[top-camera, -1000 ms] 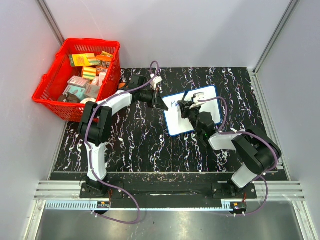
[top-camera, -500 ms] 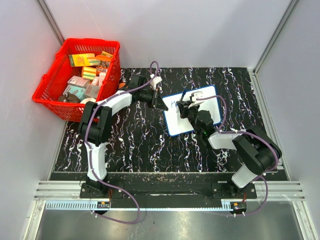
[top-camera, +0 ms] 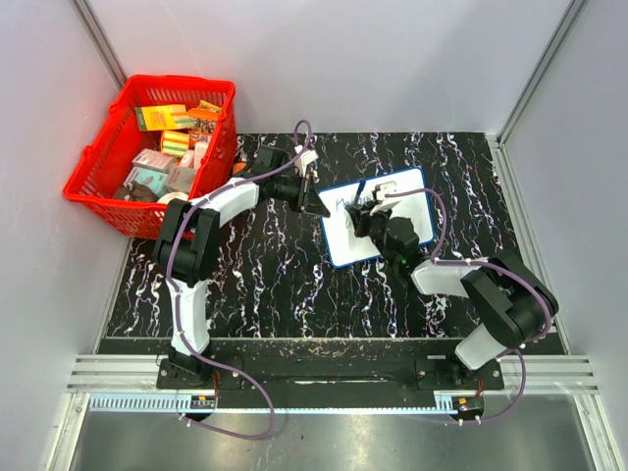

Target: Write a sentence on the whiteboard

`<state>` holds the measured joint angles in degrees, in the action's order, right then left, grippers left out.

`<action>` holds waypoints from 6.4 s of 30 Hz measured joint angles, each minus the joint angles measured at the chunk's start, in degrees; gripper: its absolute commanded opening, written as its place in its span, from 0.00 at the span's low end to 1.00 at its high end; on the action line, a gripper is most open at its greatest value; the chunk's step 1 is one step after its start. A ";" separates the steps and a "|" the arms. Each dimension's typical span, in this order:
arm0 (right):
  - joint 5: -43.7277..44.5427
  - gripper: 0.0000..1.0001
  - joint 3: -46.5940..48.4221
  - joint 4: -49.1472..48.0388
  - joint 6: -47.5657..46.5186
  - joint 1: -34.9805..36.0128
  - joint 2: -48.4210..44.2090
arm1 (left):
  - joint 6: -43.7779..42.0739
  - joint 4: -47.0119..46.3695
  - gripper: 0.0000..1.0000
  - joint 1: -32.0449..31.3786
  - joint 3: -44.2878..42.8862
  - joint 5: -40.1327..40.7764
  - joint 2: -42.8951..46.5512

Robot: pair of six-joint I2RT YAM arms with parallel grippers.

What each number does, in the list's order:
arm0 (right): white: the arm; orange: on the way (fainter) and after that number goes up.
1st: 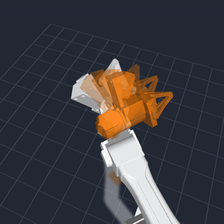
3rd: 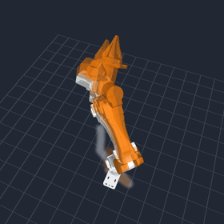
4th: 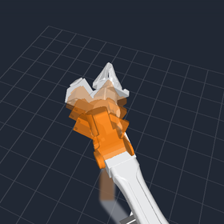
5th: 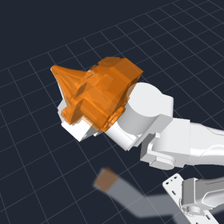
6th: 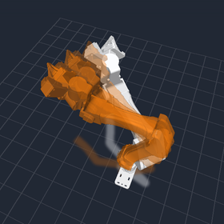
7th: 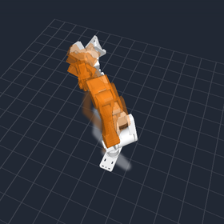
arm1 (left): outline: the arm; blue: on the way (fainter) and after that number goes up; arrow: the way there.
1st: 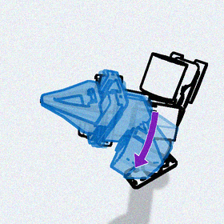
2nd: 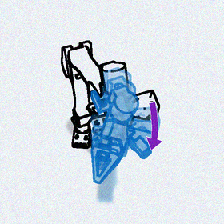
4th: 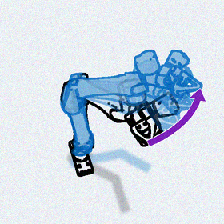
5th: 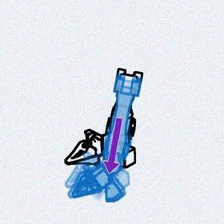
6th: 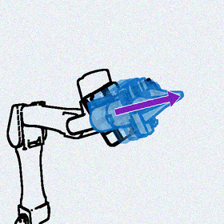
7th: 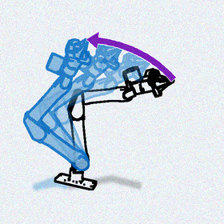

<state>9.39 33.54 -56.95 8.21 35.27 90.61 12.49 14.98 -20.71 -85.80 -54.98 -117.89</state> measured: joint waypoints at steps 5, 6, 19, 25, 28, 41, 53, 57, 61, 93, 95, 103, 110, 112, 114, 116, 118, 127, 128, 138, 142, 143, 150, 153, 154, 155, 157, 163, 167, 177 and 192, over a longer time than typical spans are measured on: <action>-0.48 0.00 -1.07 0.33 1.25 0.02 -0.39 | 0.00 0.00 0.00 0.00 0.00 0.00 0.00; -0.55 0.00 -1.40 0.37 1.49 0.11 -0.48 | 0.00 0.00 0.00 0.00 0.00 0.00 0.00; -1.36 0.00 -3.56 1.40 1.29 0.44 -5.20 | 0.00 -0.33 0.00 0.00 0.22 -0.02 0.00; -1.31 0.00 -1.92 1.05 1.25 0.44 -4.76 | 0.00 -0.48 0.00 0.02 0.33 -0.07 0.00; -1.31 0.00 -0.57 0.87 1.25 0.44 -3.45 | 0.00 -0.50 0.00 0.02 0.33 -0.07 0.00; -0.24 0.00 0.31 1.16 1.75 0.44 -0.68 | 0.02 -0.68 0.00 0.04 0.44 -0.15 0.02; 3.74 0.00 1.03 2.08 2.14 0.70 -0.20 | 0.20 -1.73 0.00 0.13 1.07 -0.37 0.09; 5.01 0.00 1.31 2.51 2.12 0.74 -0.22 | 0.42 -1.79 0.00 0.15 1.09 -0.37 0.09; 5.62 0.00 1.55 2.91 2.12 0.74 -0.31 | 0.42 -1.79 0.00 0.15 1.09 -0.37 0.09; 8.96 0.00 0.90 3.54 1.99 0.74 -1.51 | 0.44 -2.19 0.00 0.15 1.46 -0.37 0.31; 8.94 0.00 0.81 3.56 2.03 0.74 -1.51 | 0.44 -2.21 0.00 0.15 1.51 -0.37 0.31; 7.93 0.00 -0.70 3.19 2.62 0.74 -1.64 | 0.46 -2.27 0.00 0.15 1.57 -0.37 0.33; 7.91 0.00 -1.01 3.37 2.71 0.74 -2.27 | 0.48 -2.34 0.00 0.15 1.57 -0.37 0.35; 7.91 0.00 -1.01 3.39 2.67 0.74 -2.64 | 0.46 -2.34 0.00 0.15 1.60 -0.37 0.37; 7.98 0.00 -1.01 3.37 2.60 0.74 -3.39 | 0.46 -2.36 0.00 0.15 1.62 -0.37 0.39; 8.15 0.00 -1.01 3.30 2.47 0.74 -4.33 | 0.48 -2.45 0.00 0.15 1.68 -0.37 0.39; 8.59 0.00 -0.94 3.19 2.12 0.74 -4.72 | 0.46 -2.47 0.00 0.15 1.68 -0.37 0.42; 9.66 0.00 0.76 2.36 1.66 0.74 -2.29 | 0.46 -2.64 0.00 0.15 1.81 -0.39 0.42; 9.68 0.00 0.76 2.34 1.66 0.74 -1.99 | 0.46 -2.67 0.00 0.15 1.84 -0.42 0.42; 10.75 0.00 2.03 1.03 1.86 0.74 0.35 | 0.55 -2.86 0.00 0.17 1.97 -0.42 0.44; 10.75 0.00 2.03 0.98 1.95 0.74 0.35 | 0.63 -3.10 0.00 0.22 2.27 -0.39 0.57; 10.75 0.00 2.01 0.98 1.95 0.74 0.33 | 0.68 -3.13 0.00 0.22 2.29 -0.39 0.57; 11.15 0.00 0.76 1.36 1.88 0.74 -1.79 | 0.81 -3.10 0.00 0.22 2.34 -0.37 0.72; 11.41 0.00 0.55 1.33 1.86 0.74 -2.36 | 0.81 -3.10 0.00 0.22 2.36 -0.37 0.74; 11.65 0.00 0.50 1.38 1.88 0.74 -2.36 | 0.79 -3.10 0.00 0.22 2.36 -0.37 0.74; 11.85 0.00 0.46 1.46 1.86 0.74 -2.36 | 0.79 -3.10 0.00 0.22 2.36 -0.37 0.74; 12.24 0.00 0.37 1.55 1.88 0.74 -2.36 | 0.79 -3.10 0.00 0.22 2.40 -0.37 0.76; 12.61 0.00 0.35 1.73 1.95 0.70 -1.27 | 0.81 -3.45 0.00 0.22 2.71 -0.35 0.94; 12.61 0.00 0.35 1.75 1.97 0.70 -1.16 | 0.83 -3.45 0.00 0.22 2.71 -0.35 0.94; 12.48 0.00 0.13 1.77 2.54 0.68 -1.18 | 0.83 -3.45 0.00 0.22 2.71 -0.35 0.94; 10.95 0.00 -1.68 2.69 2.80 0.68 -2.16 | 0.83 -3.45 0.00 0.22 2.71 -0.35 0.94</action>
<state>20.34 31.86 -54.26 11.00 35.94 88.44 13.32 11.53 -20.49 -83.09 -55.33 -116.95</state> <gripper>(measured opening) 0.059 0.116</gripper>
